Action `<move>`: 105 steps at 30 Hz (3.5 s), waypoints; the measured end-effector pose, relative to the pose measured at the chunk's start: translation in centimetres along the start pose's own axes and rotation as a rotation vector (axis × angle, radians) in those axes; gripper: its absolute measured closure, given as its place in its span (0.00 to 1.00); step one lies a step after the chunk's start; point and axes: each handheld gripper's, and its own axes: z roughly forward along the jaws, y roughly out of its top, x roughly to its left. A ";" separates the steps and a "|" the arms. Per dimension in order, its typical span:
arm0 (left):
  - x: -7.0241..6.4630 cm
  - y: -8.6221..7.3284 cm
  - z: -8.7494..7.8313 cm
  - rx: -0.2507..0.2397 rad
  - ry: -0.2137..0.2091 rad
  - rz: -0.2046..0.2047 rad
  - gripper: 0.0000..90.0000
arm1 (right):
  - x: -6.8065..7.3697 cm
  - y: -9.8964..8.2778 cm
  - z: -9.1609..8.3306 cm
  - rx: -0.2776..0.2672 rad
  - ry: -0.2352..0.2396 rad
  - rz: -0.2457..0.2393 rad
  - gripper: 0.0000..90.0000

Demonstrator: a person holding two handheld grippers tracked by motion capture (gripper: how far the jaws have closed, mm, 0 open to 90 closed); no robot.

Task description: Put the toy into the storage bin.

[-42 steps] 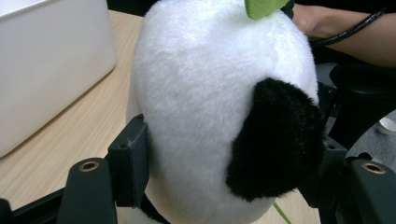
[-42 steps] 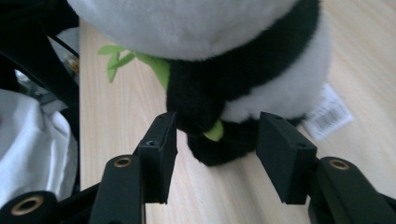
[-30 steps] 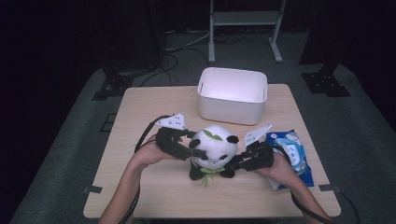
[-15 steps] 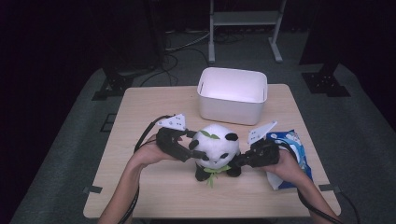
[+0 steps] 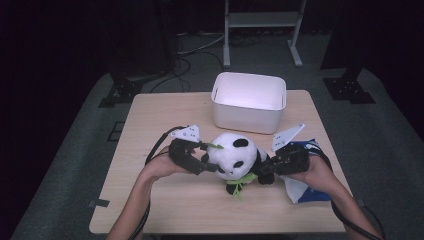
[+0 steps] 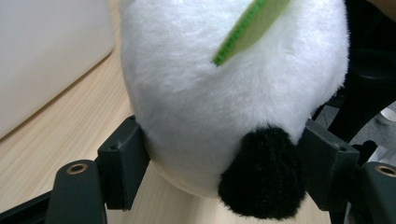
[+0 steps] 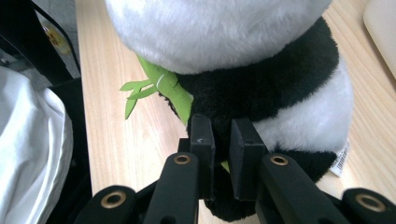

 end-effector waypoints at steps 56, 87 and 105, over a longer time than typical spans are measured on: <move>-0.3 -1.9 -4.0 0.073 0.107 0.115 0.36 | -3.2 5.1 1.3 0.009 -0.015 0.000 0.48; 1.5 -0.2 -0.5 0.038 0.116 -0.046 0.22 | -2.6 5.1 0.9 0.047 -0.095 -0.014 0.91; 1.2 -0.2 2.1 0.122 -0.005 -0.049 0.36 | -0.9 6.4 -0.5 0.071 0.027 -0.033 0.60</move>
